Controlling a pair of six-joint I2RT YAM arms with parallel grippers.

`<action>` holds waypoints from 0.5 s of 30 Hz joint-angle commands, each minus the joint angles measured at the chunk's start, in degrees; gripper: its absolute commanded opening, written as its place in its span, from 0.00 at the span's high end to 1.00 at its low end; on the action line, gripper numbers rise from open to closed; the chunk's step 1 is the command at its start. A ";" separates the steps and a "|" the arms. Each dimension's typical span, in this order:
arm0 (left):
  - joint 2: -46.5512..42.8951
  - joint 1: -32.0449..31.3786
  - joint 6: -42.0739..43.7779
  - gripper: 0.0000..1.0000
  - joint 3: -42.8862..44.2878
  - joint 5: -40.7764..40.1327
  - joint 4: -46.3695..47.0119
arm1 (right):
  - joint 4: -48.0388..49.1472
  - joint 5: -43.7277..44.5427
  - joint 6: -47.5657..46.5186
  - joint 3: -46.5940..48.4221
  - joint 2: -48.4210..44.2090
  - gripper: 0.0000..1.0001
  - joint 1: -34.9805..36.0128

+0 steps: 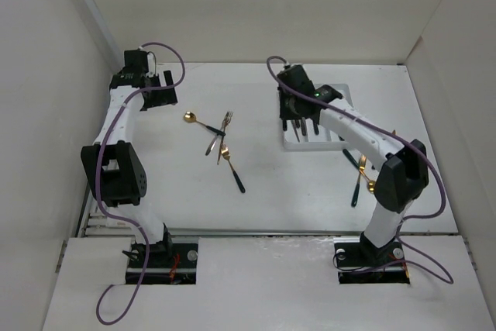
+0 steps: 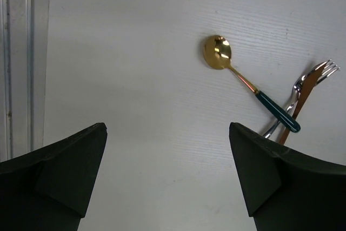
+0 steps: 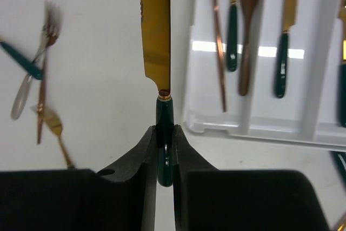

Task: Sort the eating utensils into containers

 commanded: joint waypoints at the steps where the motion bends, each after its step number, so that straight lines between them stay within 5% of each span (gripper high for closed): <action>1: -3.08 0.41 1.96 0.05 -0.38 3.55 1.07 | 2.08 -2.07 -4.60 1.03 0.26 1.00 -4.26; 7: 0.24 -0.30 3.99 0.10 -1.44 4.70 0.46 | 5.78 -2.17 -14.78 3.13 5.16 1.00 -16.56; 15: 3.24 -2.49 4.08 0.12 -0.82 5.84 -1.56 | 7.27 -6.46 -17.44 4.20 11.77 1.00 -21.68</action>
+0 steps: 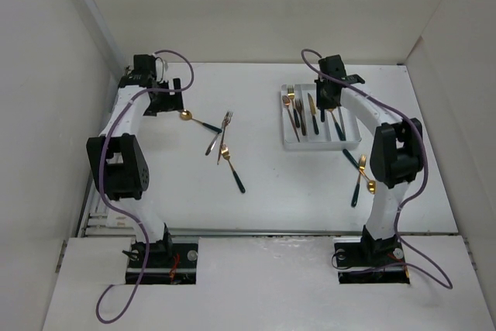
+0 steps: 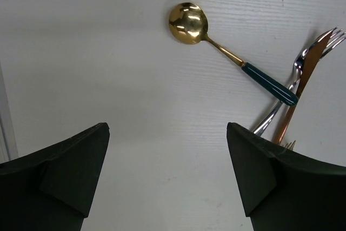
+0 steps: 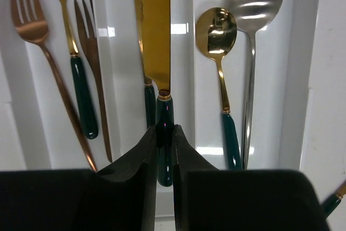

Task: Sort the eating utensils into containers

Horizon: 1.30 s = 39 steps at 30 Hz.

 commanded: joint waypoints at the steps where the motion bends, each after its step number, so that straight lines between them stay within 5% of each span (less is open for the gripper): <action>1: 0.49 -1.49 0.58 0.12 0.16 2.43 -1.10 | 2.77 -2.69 -3.49 2.49 0.65 1.00 0.13; 9: 4.62 -2.72 -3.72 0.11 -0.37 5.95 -3.21 | 4.88 -3.84 -3.50 -1.11 3.28 0.98 0.13; 10: 6.10 -2.72 -3.73 0.11 -0.37 6.48 -3.91 | 3.92 -3.84 -3.50 -1.11 4.33 0.75 0.13; 11: 6.90 -2.72 -5.12 0.11 0.33 7.53 -3.92 | 3.21 -3.84 -3.50 0.19 4.86 0.64 0.13; 16: 9.28 -3.95 -7.67 0.11 2.18 8.68 -4.97 | 2.06 -3.14 -3.50 0.21 2.95 0.43 0.66; 33: 20.87 -8.61 -16.91 0.16 8.86 7.01 -3.83 | 2.59 -1.90 3.18 -4.80 -5.50 0.39 5.14; 39: 25.10 -10.54 -17.96 0.23 10.35 0.78 -4.36 | 3.21 -2.52 4.24 -6.03 -6.73 0.39 5.14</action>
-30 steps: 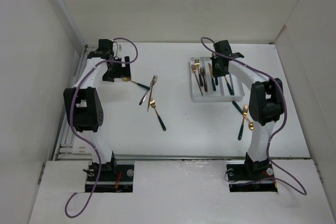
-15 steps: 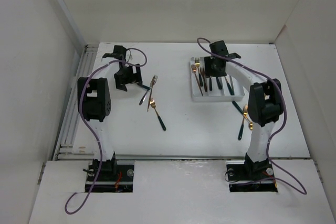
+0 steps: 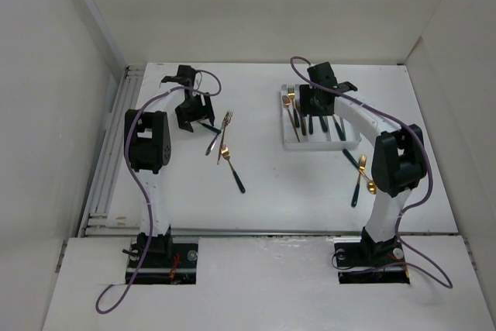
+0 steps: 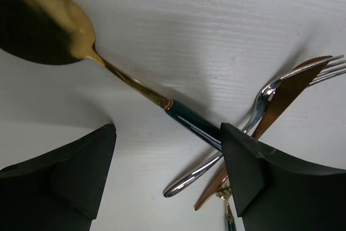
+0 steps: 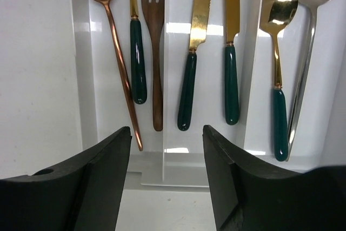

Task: Sort the eating utensils into containers

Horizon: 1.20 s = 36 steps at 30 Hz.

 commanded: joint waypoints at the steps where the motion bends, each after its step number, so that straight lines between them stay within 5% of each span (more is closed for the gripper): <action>1: 3.66 -1.04 -1.40 0.26 1.42 -4.56 -1.23 | 1.50 -0.05 1.53 -0.94 -3.10 0.39 0.03; 8: 4.89 -0.51 0.45 0.71 -0.87 -7.99 -1.23 | 2.03 -0.05 1.53 -1.56 -4.34 0.39 0.03; 12: 3.05 0.27 1.67 0.76 -3.06 -9.31 -1.76 | 2.03 -0.05 1.53 -2.09 -4.87 0.39 0.03; 16: 2.52 1.43 4.04 1.00 -3.07 -10.81 -3.25 | 2.03 -0.05 1.53 -2.61 -5.92 0.39 0.03; 22: 2.52 2.57 7.04 1.00 -5.09 -10.19 -3.87 | 2.56 -0.05 1.53 -3.67 -6.98 0.39 0.03; 29: -8.46 1.96 11.43 1.00 -2.20 -3.69 2.63 | 4.65 -6.88 -1.54 -5.77 -12.59 0.37 3.36; 31: -11.09 1.95 12.04 1.00 1.39 -1.77 3.33 | 12.46 -11.71 -1.03 -9.01 -17.59 0.00 7.91; 36: -16.72 0.81 11.52 1.00 2.56 0.71 8.69 | 26.72 -16.40 6.44 -12.38 -19.12 0.00 18.20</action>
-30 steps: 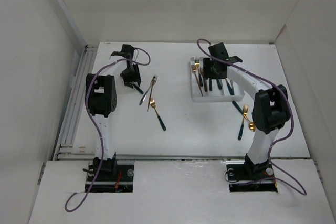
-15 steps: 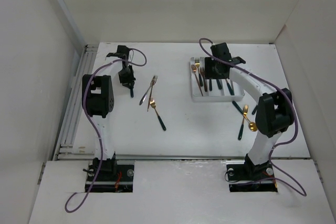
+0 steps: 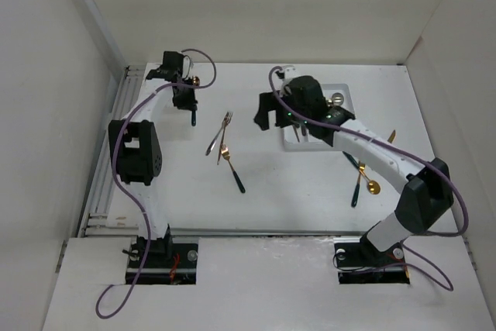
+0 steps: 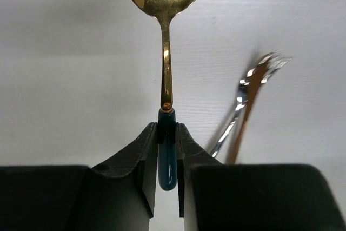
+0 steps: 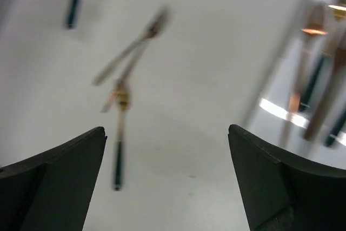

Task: Sort the eating utensils into containers

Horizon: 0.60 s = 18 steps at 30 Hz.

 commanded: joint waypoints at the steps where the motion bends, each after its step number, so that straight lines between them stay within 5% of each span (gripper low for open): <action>1: -9.82 -1.50 1.08 1.00 3.24 3.70 5.11 | 13.37 -5.49 6.51 2.88 2.87 0.00 6.56; 9: -16.06 -5.02 -2.62 1.00 2.08 9.76 8.46 | 21.99 -11.29 16.11 17.64 16.60 0.01 12.55; 18: -17.83 -7.57 -5.60 1.00 2.62 10.38 6.52 | 22.52 -4.88 22.52 23.29 22.31 0.12 12.55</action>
